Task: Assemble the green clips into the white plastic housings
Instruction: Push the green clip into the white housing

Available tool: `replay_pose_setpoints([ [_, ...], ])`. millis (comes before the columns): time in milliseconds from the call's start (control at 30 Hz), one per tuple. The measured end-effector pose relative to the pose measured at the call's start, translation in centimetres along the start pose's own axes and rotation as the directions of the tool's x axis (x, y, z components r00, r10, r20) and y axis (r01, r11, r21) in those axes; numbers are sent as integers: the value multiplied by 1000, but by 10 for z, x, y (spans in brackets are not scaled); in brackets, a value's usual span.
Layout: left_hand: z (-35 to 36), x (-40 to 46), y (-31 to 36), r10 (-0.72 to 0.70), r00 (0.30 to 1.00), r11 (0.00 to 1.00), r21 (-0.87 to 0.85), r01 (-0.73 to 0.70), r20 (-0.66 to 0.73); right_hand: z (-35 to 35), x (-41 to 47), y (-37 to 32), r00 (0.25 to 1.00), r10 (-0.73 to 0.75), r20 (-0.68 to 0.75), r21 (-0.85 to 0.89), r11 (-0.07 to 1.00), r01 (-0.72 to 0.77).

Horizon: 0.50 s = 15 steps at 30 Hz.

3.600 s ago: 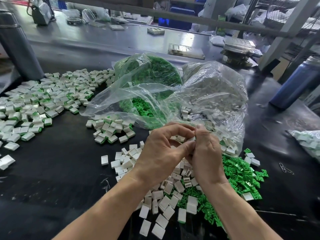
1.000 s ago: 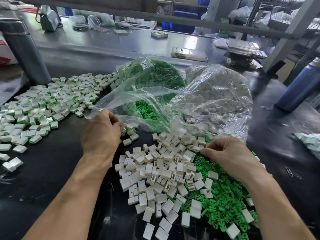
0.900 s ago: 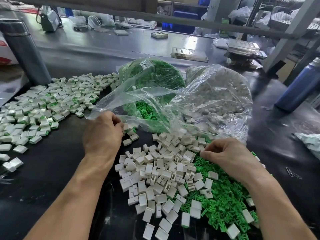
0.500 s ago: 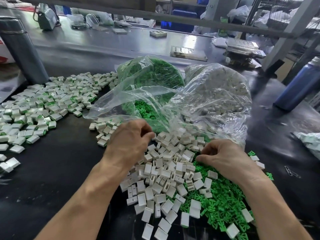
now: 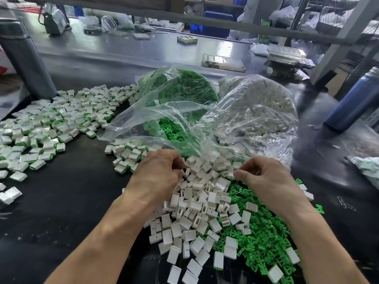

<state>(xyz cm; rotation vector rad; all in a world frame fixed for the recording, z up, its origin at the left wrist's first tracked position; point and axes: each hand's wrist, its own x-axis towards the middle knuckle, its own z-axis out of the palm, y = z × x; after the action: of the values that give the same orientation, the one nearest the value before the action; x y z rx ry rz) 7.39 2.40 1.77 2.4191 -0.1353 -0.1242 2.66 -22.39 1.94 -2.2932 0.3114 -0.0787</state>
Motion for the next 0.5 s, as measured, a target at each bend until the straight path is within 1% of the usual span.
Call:
replay_pose_setpoints([
  [100, 2, -1, 0, 65, 997, 991, -118, -69, -40, 4, 1, -1, 996, -59, -60, 115, 991, 66],
  [200, 3, -3, 5, 99, 994, 945, -307, -112, -55, 8, 0, -2, 993, -83, -82, 223, 970, 99],
  [300, 4, -4, 9, 92, 994, 878, -467, -106, -54, 13, -1, -5, 991, -103, -89, 306, 944, 125],
  [400, 4, -4, 12, 80, 997, 798, -598, -72, -12, 17, -4, -10, 988, -132, -84, 379, 912, 154],
  [500, 4, -4, 13, 110, 994, 705, -707, -58, 28, 20, -8, -15, 985, -169, -44, 437, 883, 171],
])
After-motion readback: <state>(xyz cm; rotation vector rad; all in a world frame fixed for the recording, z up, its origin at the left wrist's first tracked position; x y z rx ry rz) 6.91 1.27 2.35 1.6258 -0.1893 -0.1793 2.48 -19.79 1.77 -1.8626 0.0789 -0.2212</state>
